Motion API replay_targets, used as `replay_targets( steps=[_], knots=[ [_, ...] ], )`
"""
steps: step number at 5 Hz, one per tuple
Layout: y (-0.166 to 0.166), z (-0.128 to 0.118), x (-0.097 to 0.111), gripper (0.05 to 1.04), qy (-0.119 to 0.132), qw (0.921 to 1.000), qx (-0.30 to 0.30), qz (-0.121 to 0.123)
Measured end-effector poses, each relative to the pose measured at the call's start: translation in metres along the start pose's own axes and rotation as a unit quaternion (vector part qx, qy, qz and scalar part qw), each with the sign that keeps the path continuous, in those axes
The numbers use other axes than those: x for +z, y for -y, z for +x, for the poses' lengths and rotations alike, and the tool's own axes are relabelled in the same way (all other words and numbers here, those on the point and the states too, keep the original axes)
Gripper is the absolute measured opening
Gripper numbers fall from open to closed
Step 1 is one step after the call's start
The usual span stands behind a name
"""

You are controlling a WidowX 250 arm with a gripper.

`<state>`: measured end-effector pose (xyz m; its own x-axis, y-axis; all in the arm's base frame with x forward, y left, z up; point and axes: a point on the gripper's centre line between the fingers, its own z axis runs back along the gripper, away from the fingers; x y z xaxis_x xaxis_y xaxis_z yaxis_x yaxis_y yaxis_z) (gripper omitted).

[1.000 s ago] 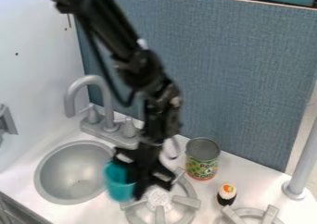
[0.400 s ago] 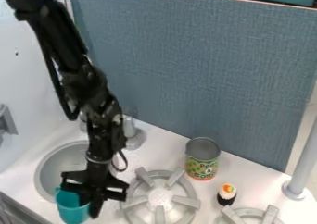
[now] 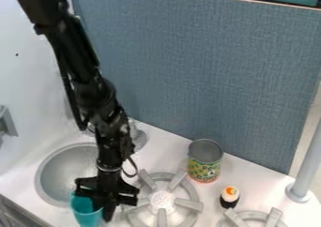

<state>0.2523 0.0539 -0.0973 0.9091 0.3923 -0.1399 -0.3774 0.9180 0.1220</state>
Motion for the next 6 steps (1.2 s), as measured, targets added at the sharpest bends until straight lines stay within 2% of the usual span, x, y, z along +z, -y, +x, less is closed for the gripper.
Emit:
replay_targets(
  steps=[1, 2, 3, 4, 5, 6],
  knots=[
    [0.008, 0.001, 0.001, 0.108, 0.0, 0.9999, -0.012, 0.003],
    [0.009, 0.001, -0.001, 0.108, 0.006, 0.9998, -0.012, -0.012],
    [0.009, 0.0, -0.006, 0.146, 0.001, 0.9997, -0.011, -0.019],
    [0.007, -0.001, -0.006, 0.346, -0.012, 0.9998, -0.007, -0.013],
    [0.009, -0.001, -0.001, 0.615, -0.009, 0.9998, 0.012, -0.013],
    [0.01, 0.005, 0.033, 0.902, 0.031, 0.9989, 0.027, -0.02]
  ],
)
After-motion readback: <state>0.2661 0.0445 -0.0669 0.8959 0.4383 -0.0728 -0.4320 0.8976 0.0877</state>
